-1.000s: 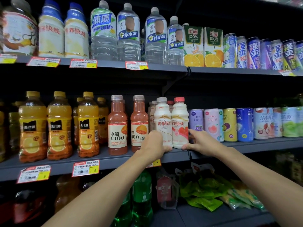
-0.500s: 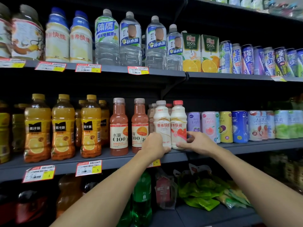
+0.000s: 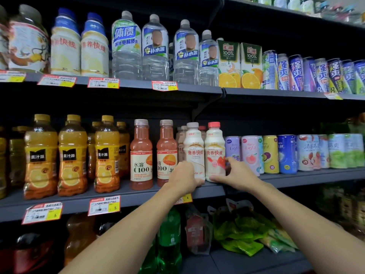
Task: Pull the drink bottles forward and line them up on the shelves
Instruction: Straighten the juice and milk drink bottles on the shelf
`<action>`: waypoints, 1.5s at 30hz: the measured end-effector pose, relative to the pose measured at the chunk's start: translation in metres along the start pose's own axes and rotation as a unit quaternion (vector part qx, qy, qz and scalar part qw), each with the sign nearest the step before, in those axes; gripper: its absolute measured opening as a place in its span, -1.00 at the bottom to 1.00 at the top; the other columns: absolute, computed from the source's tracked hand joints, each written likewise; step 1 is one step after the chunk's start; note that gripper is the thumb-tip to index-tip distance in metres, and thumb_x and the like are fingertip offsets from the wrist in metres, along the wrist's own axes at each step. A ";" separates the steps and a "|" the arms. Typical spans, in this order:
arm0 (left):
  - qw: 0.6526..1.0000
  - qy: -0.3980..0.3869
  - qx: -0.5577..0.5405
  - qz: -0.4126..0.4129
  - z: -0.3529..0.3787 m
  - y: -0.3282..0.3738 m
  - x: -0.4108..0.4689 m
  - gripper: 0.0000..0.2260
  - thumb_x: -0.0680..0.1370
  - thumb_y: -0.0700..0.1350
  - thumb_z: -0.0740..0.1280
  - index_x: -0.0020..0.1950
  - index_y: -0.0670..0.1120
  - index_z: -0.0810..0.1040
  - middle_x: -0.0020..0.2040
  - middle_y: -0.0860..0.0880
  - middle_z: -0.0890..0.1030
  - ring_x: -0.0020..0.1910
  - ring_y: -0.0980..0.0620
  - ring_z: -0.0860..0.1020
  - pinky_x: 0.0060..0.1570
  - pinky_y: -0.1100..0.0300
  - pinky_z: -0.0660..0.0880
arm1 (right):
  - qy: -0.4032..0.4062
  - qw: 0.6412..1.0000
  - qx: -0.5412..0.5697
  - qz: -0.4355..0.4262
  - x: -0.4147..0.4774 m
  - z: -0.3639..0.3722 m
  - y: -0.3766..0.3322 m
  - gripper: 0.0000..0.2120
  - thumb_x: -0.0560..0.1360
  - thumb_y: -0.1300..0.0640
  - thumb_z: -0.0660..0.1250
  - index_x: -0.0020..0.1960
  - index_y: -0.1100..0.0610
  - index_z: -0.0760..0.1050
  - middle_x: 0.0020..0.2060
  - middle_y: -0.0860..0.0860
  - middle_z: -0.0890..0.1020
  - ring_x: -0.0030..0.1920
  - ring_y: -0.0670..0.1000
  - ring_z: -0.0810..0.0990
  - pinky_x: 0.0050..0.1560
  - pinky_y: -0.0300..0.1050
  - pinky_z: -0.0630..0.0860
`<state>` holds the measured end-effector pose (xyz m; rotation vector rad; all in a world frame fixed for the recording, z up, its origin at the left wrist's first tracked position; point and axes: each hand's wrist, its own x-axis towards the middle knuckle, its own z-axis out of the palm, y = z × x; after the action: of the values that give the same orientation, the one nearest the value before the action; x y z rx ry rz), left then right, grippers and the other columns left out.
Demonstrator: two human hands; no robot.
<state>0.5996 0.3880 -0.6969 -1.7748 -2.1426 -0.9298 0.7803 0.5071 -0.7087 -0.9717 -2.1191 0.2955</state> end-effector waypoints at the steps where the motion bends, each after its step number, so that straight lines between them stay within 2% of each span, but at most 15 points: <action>1: 1.000 0.001 -0.001 0.000 0.000 0.000 0.000 -0.48 0.43 0.15 0.52 0.12 -0.23 0.51 -0.01 -0.10 0.52 -0.07 -0.08 0.53 -0.17 0.10 0.50 | 0.011 1.000 -0.011 -0.010 0.000 0.001 0.001 -0.26 0.13 -0.51 0.47 0.15 -0.18 0.34 -0.09 -0.30 0.54 -0.13 -0.34 0.52 -0.27 -0.39 0.40; 3: 1.000 0.004 -0.003 0.000 0.001 0.000 -0.001 -0.46 0.43 0.15 0.53 0.15 -0.24 0.51 0.05 -0.13 0.55 -0.02 -0.11 0.56 -0.11 0.08 0.54 | 0.022 0.999 -0.020 -0.031 0.001 0.002 0.004 -0.35 0.18 -0.45 0.50 0.12 -0.16 0.41 -0.07 -0.27 0.57 -0.16 -0.38 0.53 -0.30 -0.42 0.43; 5: 1.000 0.006 -0.006 -0.001 0.001 -0.001 -0.001 -0.45 0.42 0.14 0.53 0.16 -0.24 0.50 0.08 -0.15 0.56 0.01 -0.12 0.57 -0.08 0.07 0.55 | 0.021 0.998 -0.018 -0.049 0.003 0.002 0.007 -0.42 0.24 -0.36 0.53 0.14 -0.14 0.46 -0.12 -0.29 0.55 -0.13 -0.54 0.47 -0.25 -0.56 0.40; 7: 1.000 0.005 -0.007 0.001 0.000 -0.001 -0.002 -0.45 0.42 0.14 0.53 0.17 -0.24 0.50 0.08 -0.15 0.57 0.01 -0.11 0.57 -0.07 0.07 0.56 | 0.010 0.998 -0.020 -0.057 0.004 -0.001 0.009 -0.36 0.26 -0.34 0.54 0.23 -0.07 0.52 -0.16 -0.37 0.49 -0.13 -0.59 0.42 -0.23 -0.62 0.36; 10: 1.000 0.001 -0.009 0.001 0.000 -0.001 -0.002 -0.48 0.43 0.13 0.53 0.15 -0.24 0.51 0.08 -0.15 0.58 0.00 -0.11 0.58 -0.06 0.07 0.57 | -0.018 0.996 -0.050 -0.066 0.005 -0.005 0.010 -0.21 0.20 -0.40 0.53 0.29 0.00 0.53 -0.04 -0.30 0.56 -0.14 -0.38 0.51 -0.25 -0.48 0.41; 13: 1.000 0.001 -0.012 -0.001 0.000 0.000 -0.002 -0.48 0.43 0.12 0.53 0.16 -0.24 0.51 0.09 -0.14 0.58 0.00 -0.10 0.58 -0.06 0.08 0.57 | -0.029 0.995 -0.071 -0.066 0.009 -0.006 0.013 -0.23 0.23 -0.36 0.55 0.29 0.03 0.53 0.09 -0.14 0.64 -0.08 -0.24 0.53 -0.21 -0.40 0.41; 18: 1.000 0.006 -0.005 -0.002 0.000 0.000 -0.003 -0.46 0.44 0.12 0.53 0.18 -0.25 0.50 0.12 -0.16 0.55 0.05 -0.12 0.56 -0.04 0.07 0.54 | -0.049 0.995 -0.072 -0.048 0.012 -0.008 0.012 -0.27 0.27 -0.30 0.57 0.30 0.04 0.49 -0.02 -0.20 0.59 -0.06 -0.22 0.55 -0.19 -0.37 0.43; 26: 1.000 0.006 0.002 -0.009 0.000 0.000 -0.004 -0.47 0.43 0.13 0.53 0.16 -0.24 0.51 0.11 -0.16 0.56 0.03 -0.13 0.57 -0.02 0.03 0.57 | -0.055 0.995 -0.069 -0.046 0.014 -0.007 0.015 -0.25 0.29 -0.27 0.58 0.34 0.05 0.46 0.10 -0.12 0.63 0.02 -0.15 0.58 -0.08 -0.33 0.46; 31: 1.000 0.019 0.020 -0.005 -0.001 0.004 -0.008 -0.53 0.43 0.13 0.53 0.07 -0.22 0.54 0.04 -0.15 0.59 -0.10 -0.09 0.55 -0.12 0.07 0.55 | -0.040 0.995 -0.073 -0.052 0.010 -0.005 0.016 -0.24 0.30 -0.28 0.56 0.36 0.05 0.47 0.19 -0.06 0.65 0.03 -0.15 0.56 -0.09 -0.39 0.41; 33: 0.999 0.033 0.024 0.003 -0.005 0.008 -0.015 -0.53 0.43 0.11 0.55 0.06 -0.24 0.54 0.04 -0.18 0.60 -0.08 -0.12 0.57 -0.10 0.04 0.55 | -0.012 0.997 -0.061 -0.047 0.002 -0.004 0.011 -0.23 0.31 -0.26 0.57 0.39 0.07 0.45 0.19 -0.04 0.65 0.00 -0.15 0.54 -0.15 -0.42 0.37; 35: 0.998 0.062 0.005 0.000 -0.007 0.013 -0.026 -0.51 0.44 0.07 0.54 0.14 -0.24 0.49 0.06 -0.19 0.60 -0.01 -0.17 0.59 -0.06 0.01 0.54 | 0.052 0.996 -0.060 -0.033 -0.013 0.001 0.007 -0.27 0.36 -0.25 0.53 0.39 0.07 0.42 0.19 -0.03 0.61 0.05 -0.06 0.55 -0.08 -0.25 0.43; 37: 0.991 0.129 0.000 0.027 -0.006 0.013 -0.038 -0.56 0.52 0.03 0.47 0.20 -0.21 0.42 0.10 -0.18 0.58 0.04 -0.18 0.59 -0.05 0.00 0.52 | 0.169 0.981 -0.087 -0.032 -0.034 0.015 0.004 -0.43 0.46 -0.25 0.43 0.32 0.06 0.42 0.16 0.00 0.55 0.07 0.03 0.55 -0.08 -0.08 0.44; 40: 0.961 0.240 -0.043 0.133 0.004 -0.004 -0.064 -0.70 0.58 -0.03 0.37 0.24 -0.13 0.44 0.09 -0.08 0.55 -0.02 -0.08 0.58 -0.12 -0.03 0.55 | 0.301 0.948 -0.081 -0.061 -0.070 0.049 -0.001 -0.67 0.57 -0.14 0.31 0.20 0.04 0.40 0.07 -0.02 0.46 -0.07 0.05 0.55 -0.21 -0.09 0.39; 43: 0.924 0.311 -0.056 0.215 0.025 -0.035 -0.099 -0.81 0.57 -0.05 0.36 0.13 -0.10 0.51 -0.02 -0.02 0.56 -0.18 -0.01 0.59 -0.39 0.01 0.52 | 0.322 0.942 -0.013 -0.091 -0.109 0.095 -0.004 -0.77 0.57 0.00 0.33 0.16 0.04 0.41 0.04 -0.07 0.42 -0.11 0.00 0.53 -0.26 -0.14 0.35; 45: 0.919 0.323 -0.030 0.225 0.048 -0.062 -0.123 -0.84 0.56 -0.04 0.36 0.06 -0.08 0.52 -0.06 0.02 0.54 -0.26 0.05 0.56 -0.53 0.10 0.45 | 0.298 0.950 -0.001 -0.093 -0.134 0.131 -0.001 -0.77 0.55 0.05 0.36 0.16 0.06 0.42 0.05 -0.07 0.43 -0.09 -0.02 0.53 -0.28 -0.15 0.36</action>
<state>0.5837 0.3113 -0.8198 -1.5748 -1.2476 -1.2306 0.7393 0.4224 -0.8703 -0.7337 -1.6320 -0.0928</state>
